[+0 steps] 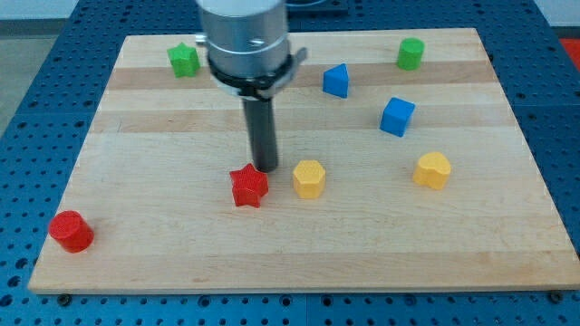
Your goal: Move the red star top right to the red circle
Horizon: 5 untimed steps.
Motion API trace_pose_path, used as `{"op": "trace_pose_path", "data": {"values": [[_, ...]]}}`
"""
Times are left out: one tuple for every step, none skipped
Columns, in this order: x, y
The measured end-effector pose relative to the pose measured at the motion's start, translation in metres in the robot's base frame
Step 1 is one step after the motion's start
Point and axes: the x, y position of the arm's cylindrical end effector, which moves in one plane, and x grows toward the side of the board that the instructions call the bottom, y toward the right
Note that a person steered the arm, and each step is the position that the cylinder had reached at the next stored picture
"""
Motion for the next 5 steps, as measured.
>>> {"op": "trace_pose_path", "data": {"values": [[0.027, 0.005], [0.044, -0.037], [0.044, -0.055], [0.045, -0.033], [0.055, -0.075]]}}
